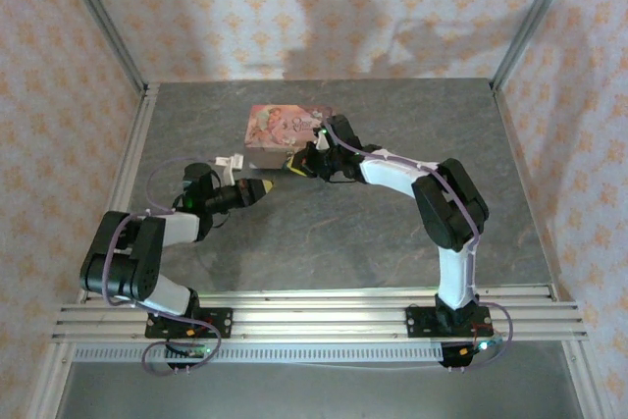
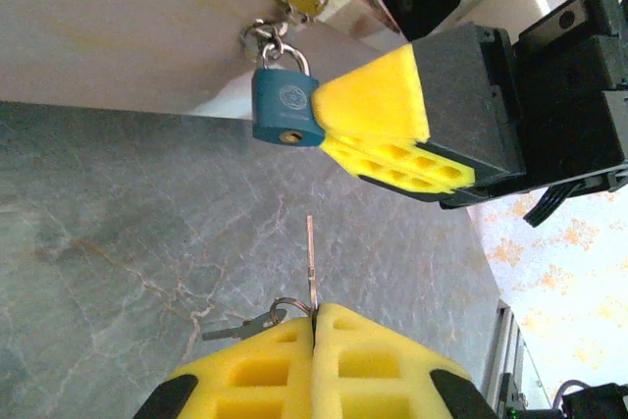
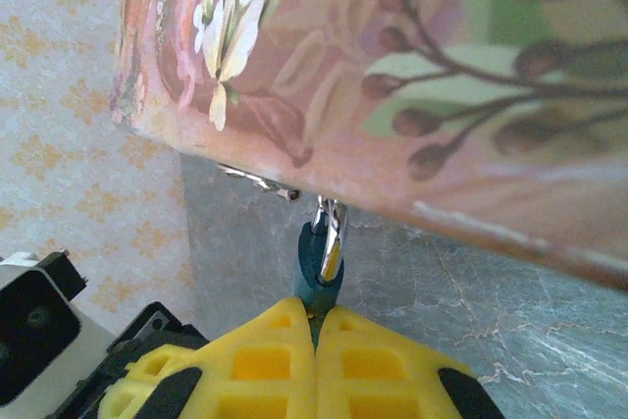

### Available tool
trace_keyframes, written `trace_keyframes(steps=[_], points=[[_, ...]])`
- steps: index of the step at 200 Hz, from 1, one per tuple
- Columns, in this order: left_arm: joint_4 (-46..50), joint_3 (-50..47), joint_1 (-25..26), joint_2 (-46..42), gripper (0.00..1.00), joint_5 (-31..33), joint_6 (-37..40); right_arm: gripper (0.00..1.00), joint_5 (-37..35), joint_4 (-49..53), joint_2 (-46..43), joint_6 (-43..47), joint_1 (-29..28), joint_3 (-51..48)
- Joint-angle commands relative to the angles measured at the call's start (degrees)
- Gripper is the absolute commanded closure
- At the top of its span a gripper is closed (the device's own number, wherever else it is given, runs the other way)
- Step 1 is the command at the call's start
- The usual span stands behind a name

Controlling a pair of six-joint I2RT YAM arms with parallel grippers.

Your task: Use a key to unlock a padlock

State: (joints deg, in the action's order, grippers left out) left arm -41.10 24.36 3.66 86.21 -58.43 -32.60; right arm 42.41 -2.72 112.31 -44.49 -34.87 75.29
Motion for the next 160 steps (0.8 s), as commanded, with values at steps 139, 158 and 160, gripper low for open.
trace_keyframes(steps=[139, 158, 160], points=[[-0.3, 6.3, 3.2, 5.5, 1.0, -2.2, 3.8, 1.0, 2.0, -8.5, -3.5, -5.8, 0.5, -2.6], [-4.1, 6.2, 3.1, 8.0, 1.0, -2.5, 0.4, 1.0, 2.0, -8.8, -3.5, -5.8, 0.5, -3.0], [-4.4, 6.2, 3.1, 8.2, 1.0, -2.4, 0.2, 1.0, 2.1, -8.9, -3.4, -5.9, 0.5, -3.1]])
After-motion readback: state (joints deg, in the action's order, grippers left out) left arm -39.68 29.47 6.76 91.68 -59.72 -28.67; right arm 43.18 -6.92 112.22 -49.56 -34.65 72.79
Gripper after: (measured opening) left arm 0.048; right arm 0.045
